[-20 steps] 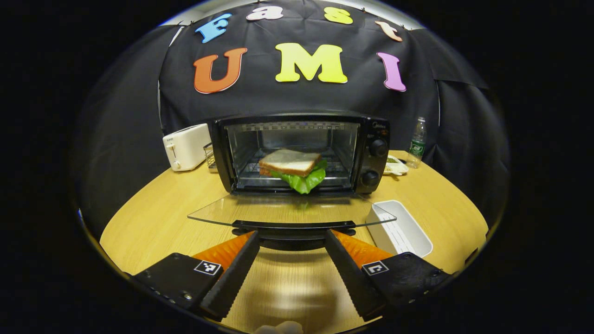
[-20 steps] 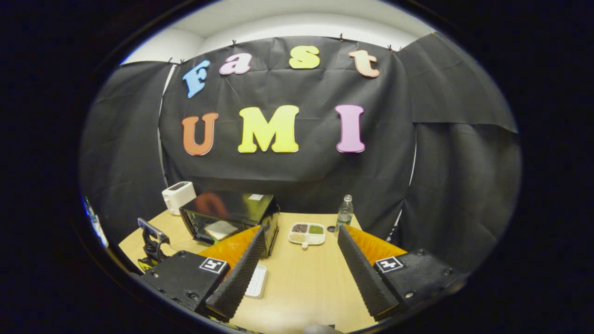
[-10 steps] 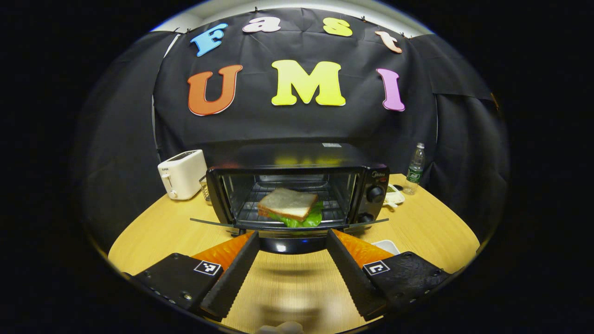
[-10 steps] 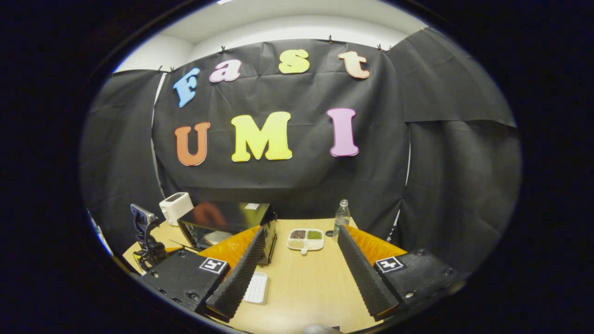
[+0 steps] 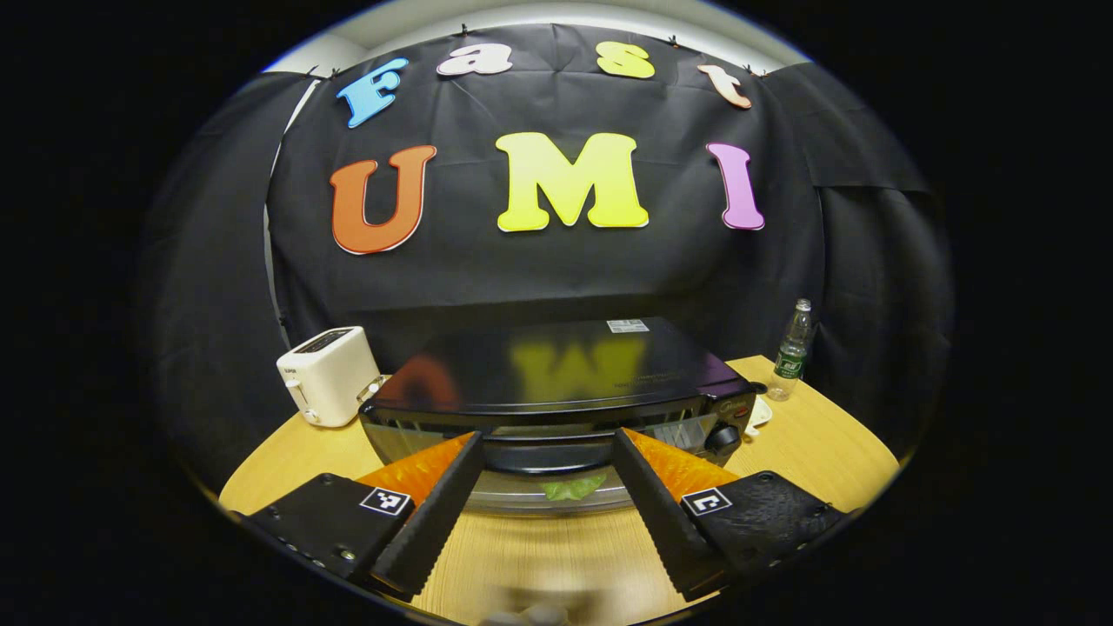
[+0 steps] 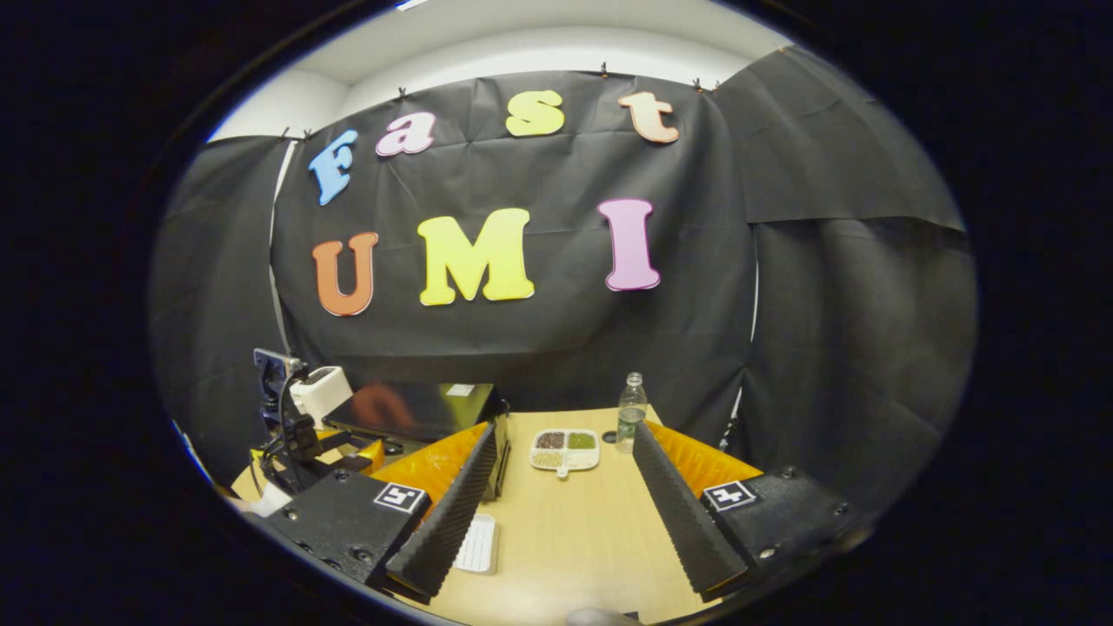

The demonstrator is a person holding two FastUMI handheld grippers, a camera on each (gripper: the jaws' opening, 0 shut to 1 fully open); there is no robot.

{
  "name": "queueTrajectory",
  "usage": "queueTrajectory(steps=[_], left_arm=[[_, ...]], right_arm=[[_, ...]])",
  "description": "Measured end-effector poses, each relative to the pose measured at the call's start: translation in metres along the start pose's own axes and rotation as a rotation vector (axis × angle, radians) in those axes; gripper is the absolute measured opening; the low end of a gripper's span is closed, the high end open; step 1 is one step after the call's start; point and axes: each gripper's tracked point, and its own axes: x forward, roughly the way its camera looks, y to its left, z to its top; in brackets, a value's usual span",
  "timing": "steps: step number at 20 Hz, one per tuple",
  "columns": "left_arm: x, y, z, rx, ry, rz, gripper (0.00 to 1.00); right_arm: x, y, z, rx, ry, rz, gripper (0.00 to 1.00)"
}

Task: Open the electric oven with the left hand, put the food in, and close the electric oven.

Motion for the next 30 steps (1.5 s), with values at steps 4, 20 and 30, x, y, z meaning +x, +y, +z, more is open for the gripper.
queueTrajectory(steps=[4,20,30], left_arm=[[-0.001,0.003,0.0,-0.016,0.0,0.016,0.98],[-0.187,0.042,0.126,-0.042,-0.24,0.095,0.97],[-0.277,0.074,0.186,-0.071,-0.348,0.138,0.96]], right_arm=[[0.0,-0.002,0.001,-0.005,-0.001,-0.007,0.95],[-0.027,0.066,0.05,-0.044,-0.114,0.118,0.95],[-0.065,0.096,0.068,-0.051,-0.171,0.12,0.95]])
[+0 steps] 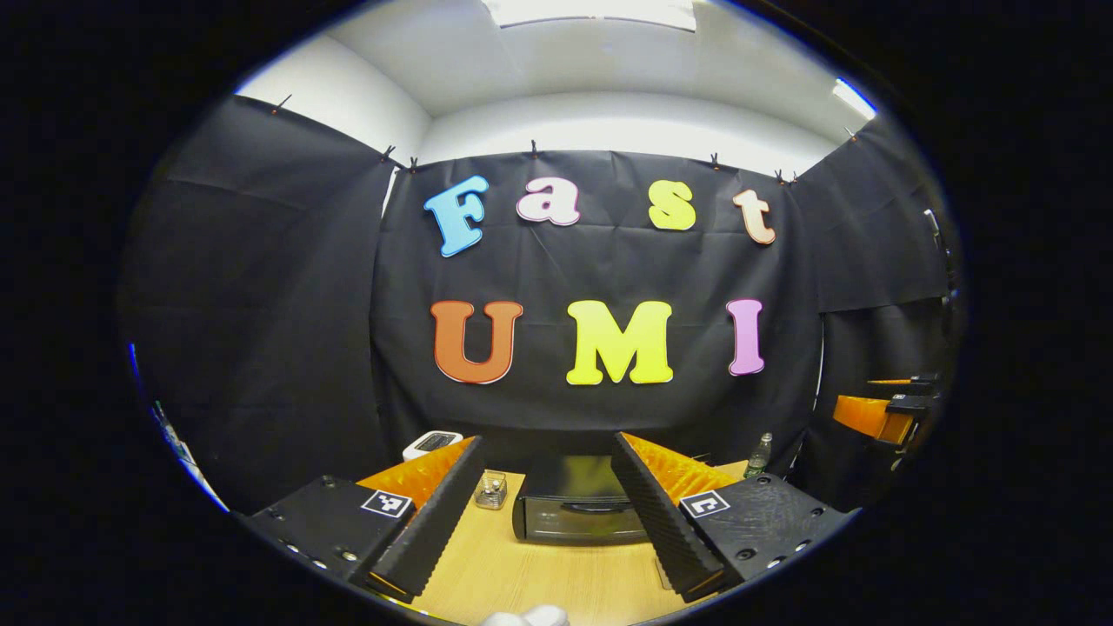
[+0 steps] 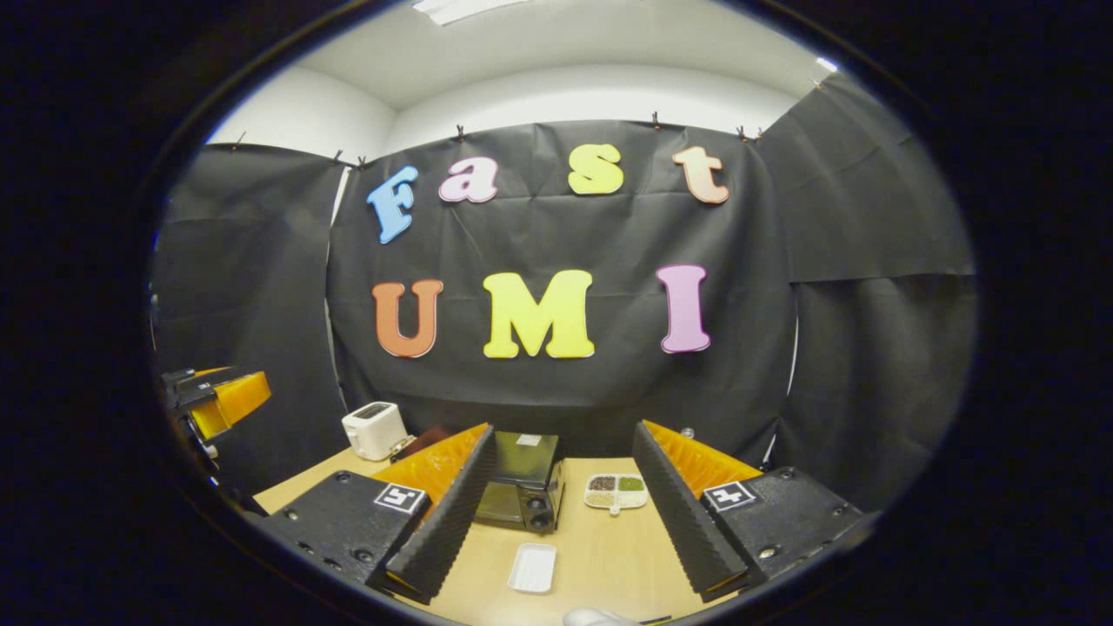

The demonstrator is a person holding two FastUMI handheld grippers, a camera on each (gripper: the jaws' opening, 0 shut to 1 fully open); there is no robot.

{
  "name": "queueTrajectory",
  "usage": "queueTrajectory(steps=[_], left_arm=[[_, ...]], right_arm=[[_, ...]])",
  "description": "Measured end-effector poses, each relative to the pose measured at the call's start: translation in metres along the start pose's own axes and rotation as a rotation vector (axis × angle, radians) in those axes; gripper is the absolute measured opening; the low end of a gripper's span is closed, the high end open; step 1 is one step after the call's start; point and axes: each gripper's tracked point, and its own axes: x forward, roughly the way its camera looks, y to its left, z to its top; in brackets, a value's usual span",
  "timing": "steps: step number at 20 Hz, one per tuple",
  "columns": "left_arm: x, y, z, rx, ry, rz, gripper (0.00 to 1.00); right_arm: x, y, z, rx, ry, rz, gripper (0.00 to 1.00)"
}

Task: Open the electric oven with the left hand, put the food in, and close the electric oven.

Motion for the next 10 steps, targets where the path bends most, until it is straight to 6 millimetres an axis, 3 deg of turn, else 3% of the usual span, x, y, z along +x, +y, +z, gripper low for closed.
queueTrajectory(steps=[10], left_arm=[[-0.011,0.004,-0.001,-0.017,0.024,-0.034,0.96]], right_arm=[[-0.019,0.004,0.015,-0.011,-0.038,-0.049,0.95]])
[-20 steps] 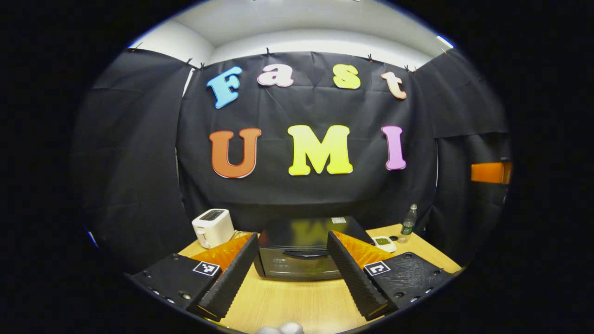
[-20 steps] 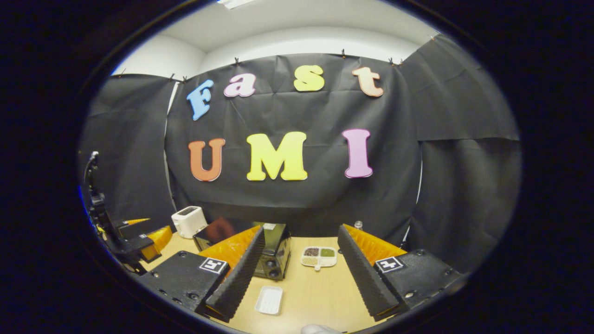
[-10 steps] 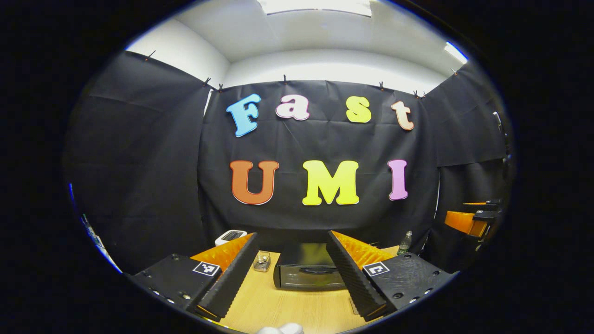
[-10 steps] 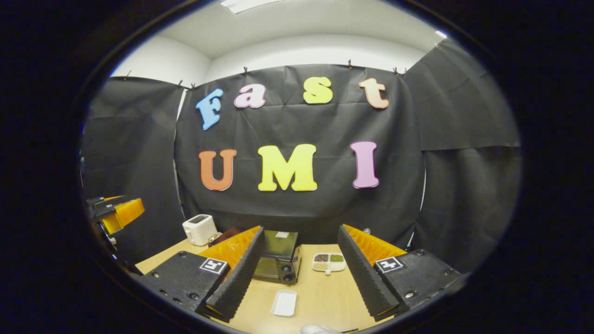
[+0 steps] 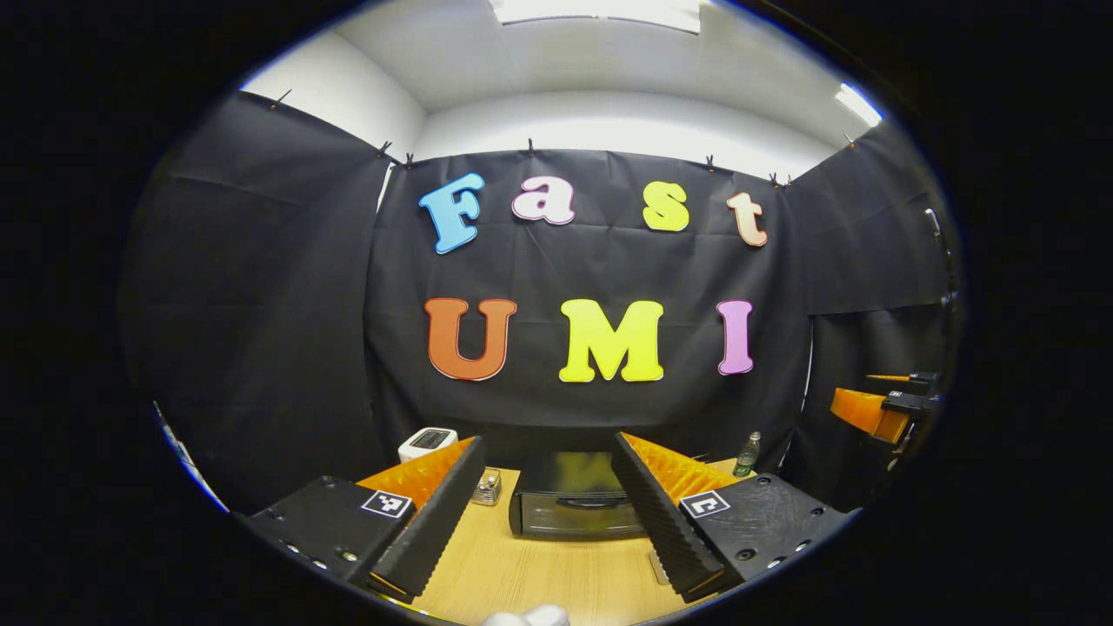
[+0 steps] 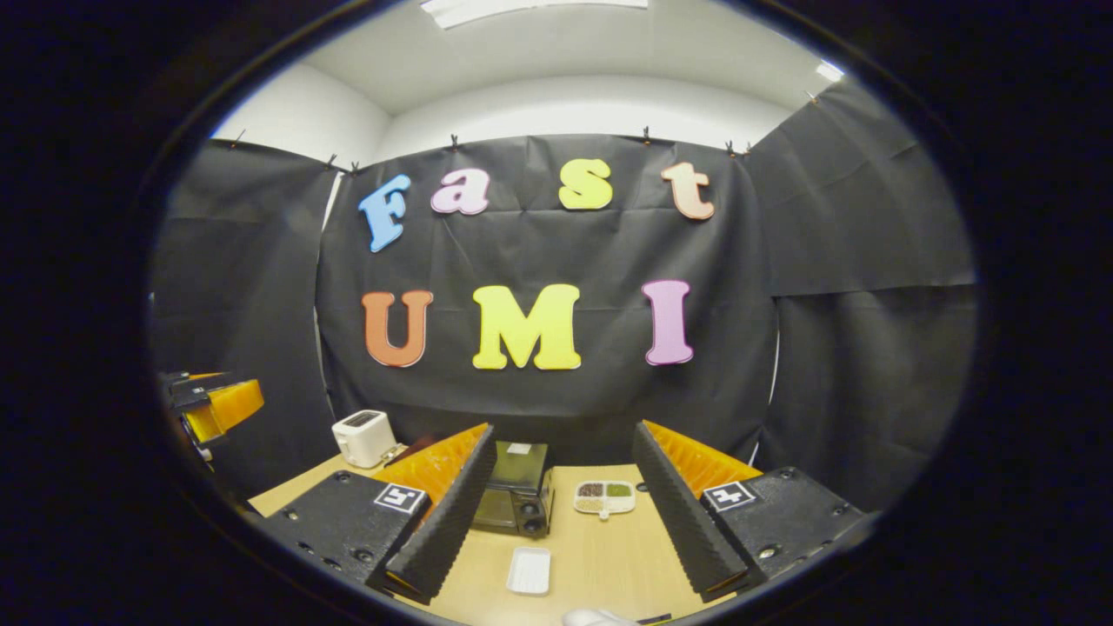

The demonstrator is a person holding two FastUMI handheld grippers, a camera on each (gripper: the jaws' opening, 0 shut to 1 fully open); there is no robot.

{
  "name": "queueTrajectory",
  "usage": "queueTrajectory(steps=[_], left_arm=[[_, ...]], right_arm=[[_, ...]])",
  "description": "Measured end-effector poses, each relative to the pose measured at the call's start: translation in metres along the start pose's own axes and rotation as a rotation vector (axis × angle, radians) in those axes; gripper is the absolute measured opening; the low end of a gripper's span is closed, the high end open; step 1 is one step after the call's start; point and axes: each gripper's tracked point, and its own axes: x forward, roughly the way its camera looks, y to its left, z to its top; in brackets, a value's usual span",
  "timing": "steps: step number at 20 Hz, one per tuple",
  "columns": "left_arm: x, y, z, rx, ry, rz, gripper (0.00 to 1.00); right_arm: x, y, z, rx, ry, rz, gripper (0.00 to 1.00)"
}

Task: Open the electric oven with the left hand, put the food in, and close the electric oven.

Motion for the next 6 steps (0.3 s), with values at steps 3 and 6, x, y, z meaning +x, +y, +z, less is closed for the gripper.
queueTrajectory(steps=[3,6], left_arm=[[-0.0009,0.0005,0.0022,-0.001,-0.006,-0.002,0.96],[-0.0024,0.0033,0.0034,0.0,-0.01,0.0,0.96]], right_arm=[[-0.0012,0.0017,0.0045,-0.006,-0.01,0.001,0.95],[-0.0004,0.0041,0.0083,-0.007,-0.014,0.004,0.95]])
